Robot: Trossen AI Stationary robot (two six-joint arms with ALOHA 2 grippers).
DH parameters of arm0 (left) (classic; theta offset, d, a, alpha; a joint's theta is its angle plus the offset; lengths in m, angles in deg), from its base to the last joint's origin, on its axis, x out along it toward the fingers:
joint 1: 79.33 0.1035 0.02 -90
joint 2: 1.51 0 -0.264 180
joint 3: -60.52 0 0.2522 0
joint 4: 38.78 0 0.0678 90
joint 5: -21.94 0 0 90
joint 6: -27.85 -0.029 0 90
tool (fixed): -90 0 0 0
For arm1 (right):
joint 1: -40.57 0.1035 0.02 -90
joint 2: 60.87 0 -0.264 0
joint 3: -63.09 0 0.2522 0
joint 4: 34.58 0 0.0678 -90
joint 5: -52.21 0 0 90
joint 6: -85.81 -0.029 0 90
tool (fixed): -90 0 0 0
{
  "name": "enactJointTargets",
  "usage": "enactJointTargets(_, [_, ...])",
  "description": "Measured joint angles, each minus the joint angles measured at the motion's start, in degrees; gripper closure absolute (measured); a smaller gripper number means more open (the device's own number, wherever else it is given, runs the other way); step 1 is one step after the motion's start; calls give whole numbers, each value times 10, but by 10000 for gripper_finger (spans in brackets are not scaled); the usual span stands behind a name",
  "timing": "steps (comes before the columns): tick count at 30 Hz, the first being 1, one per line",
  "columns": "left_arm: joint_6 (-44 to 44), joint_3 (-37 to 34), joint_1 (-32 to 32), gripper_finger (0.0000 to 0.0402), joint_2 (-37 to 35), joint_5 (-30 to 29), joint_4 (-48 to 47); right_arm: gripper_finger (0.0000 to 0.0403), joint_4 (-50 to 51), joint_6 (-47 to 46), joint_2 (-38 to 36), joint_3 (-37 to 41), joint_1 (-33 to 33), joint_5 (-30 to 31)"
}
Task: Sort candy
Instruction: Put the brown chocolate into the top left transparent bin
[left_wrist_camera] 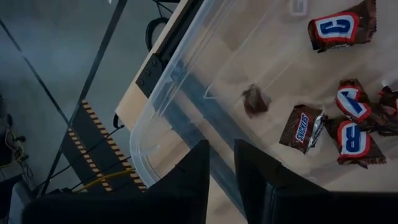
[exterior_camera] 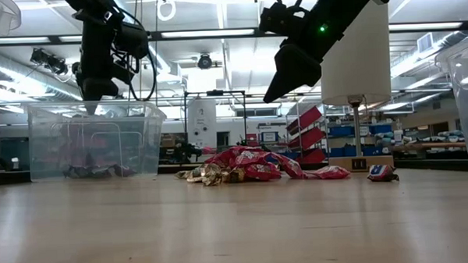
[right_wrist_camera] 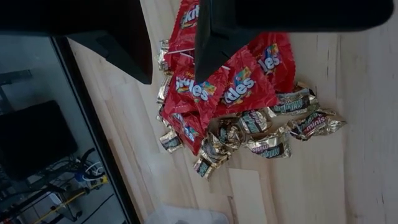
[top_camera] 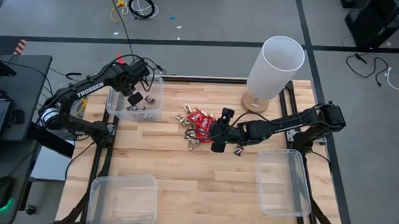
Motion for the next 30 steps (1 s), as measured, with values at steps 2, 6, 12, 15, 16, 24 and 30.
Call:
enactJointTargets(2, [0,0,0,323,0,0,0,295,0,0,0,0,0,0])
enactJointTargets(6, [4,0,0,323,0,0,0,295,0,0,0,0,0,0])
enactJointTargets(12, [6,0,0,323,0,1,3,295,0,0,0,0,0,0])
enactJointTargets(15, [4,0,0,323,0,1,3,295,1,4,0,0,0,0])
enactJointTargets(16, [1,0,0,323,0,1,3,295,1,7,0,0,1,0])
enactJointTargets(24, [-9,0,-38,323,-52,44,50,295,0,16,-43,0,2,-1])
enactJointTargets(30, [-28,0,-101,323,-124,79,119,295,-21,16,-72,0,2,-50])
